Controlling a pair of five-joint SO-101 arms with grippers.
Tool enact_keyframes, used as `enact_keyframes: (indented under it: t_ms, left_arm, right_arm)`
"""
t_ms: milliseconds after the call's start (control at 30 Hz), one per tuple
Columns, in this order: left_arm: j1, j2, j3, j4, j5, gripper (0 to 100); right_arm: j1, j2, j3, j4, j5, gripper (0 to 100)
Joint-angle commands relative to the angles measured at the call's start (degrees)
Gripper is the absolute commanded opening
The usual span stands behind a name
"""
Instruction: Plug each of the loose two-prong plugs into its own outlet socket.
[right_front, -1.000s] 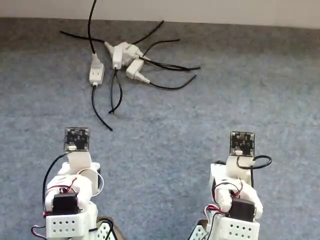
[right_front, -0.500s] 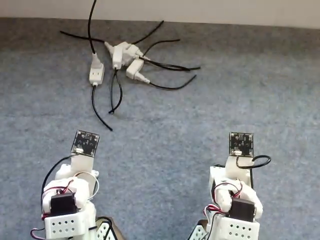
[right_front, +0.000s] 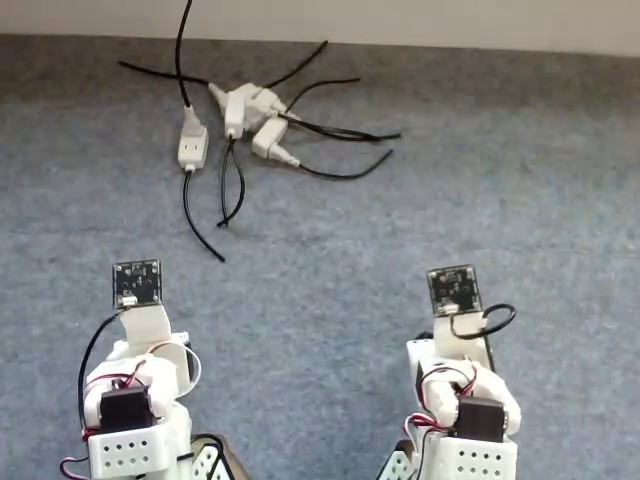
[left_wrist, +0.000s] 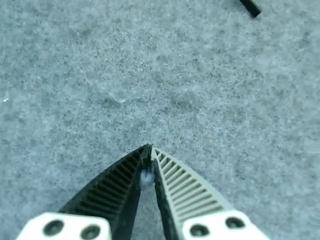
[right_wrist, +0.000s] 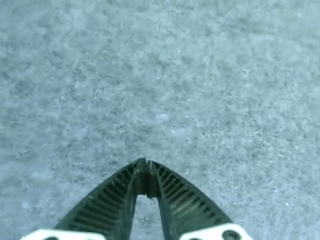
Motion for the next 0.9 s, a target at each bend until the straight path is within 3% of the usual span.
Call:
enact_keyframes:
  t_ms: [0, 200, 867]
  left_arm:
    - [-0.7, 0.2, 0.9, 0.0, 0.5, 1]
    - [-1.0, 0.2, 0.9, 0.0, 0.5, 1]
    - [-1.0, 0.2, 0.9, 0.0, 0.5, 1]
  right_arm:
    - [-0.5, -0.4, 8.4, -0.6, -4.2, 0.7]
    - [-0.4, -0.4, 8.4, -0.3, -0.6, 0.7]
    - [-0.4, -0.4, 8.4, -0.3, -0.4, 0.7]
